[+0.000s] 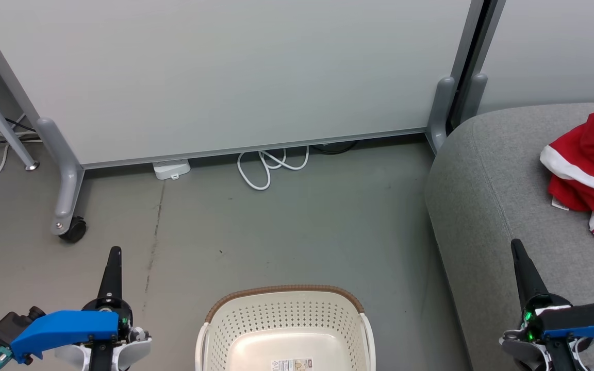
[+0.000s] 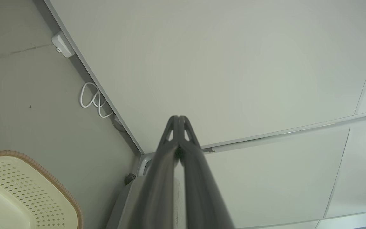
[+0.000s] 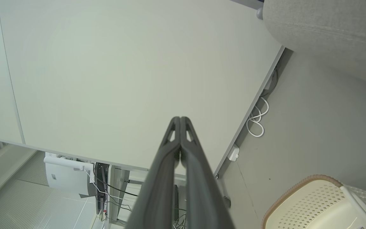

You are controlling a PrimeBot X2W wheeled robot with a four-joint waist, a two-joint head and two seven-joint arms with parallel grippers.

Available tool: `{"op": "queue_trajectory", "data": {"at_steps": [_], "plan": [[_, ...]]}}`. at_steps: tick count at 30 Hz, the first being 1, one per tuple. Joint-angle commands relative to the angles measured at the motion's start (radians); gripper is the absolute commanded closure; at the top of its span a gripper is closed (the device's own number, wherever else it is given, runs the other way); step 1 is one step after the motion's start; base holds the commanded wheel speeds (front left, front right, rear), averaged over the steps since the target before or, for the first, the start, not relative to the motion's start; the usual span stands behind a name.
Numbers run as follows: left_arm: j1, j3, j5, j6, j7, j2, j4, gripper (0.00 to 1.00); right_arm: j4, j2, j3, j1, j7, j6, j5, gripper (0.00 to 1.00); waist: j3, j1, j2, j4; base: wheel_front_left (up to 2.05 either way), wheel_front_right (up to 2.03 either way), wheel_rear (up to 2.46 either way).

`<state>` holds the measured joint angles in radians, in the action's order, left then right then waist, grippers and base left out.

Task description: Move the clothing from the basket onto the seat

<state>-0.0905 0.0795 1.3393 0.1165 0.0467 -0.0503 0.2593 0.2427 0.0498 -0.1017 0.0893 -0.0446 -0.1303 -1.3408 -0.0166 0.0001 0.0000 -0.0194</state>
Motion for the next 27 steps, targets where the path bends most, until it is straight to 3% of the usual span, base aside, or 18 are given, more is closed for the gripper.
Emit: {"op": "queue_trajectory", "data": {"at_steps": [1,27], "plan": [[-0.023,0.004,0.025,0.009,0.006,0.000,-0.009,1.00,-0.002,0.001,-0.003,0.017,-0.009,-0.001,-0.024,1.00,0.001,-0.0001,0.0000,0.001,0.00,0.00,0.00],[-0.023,0.030,0.218,0.016,0.057,0.000,-0.015,1.00,0.002,0.001,-0.011,0.023,-0.059,-0.001,-0.217,1.00,0.010,-0.0001,0.0000,0.014,0.00,0.00,0.00]]}}
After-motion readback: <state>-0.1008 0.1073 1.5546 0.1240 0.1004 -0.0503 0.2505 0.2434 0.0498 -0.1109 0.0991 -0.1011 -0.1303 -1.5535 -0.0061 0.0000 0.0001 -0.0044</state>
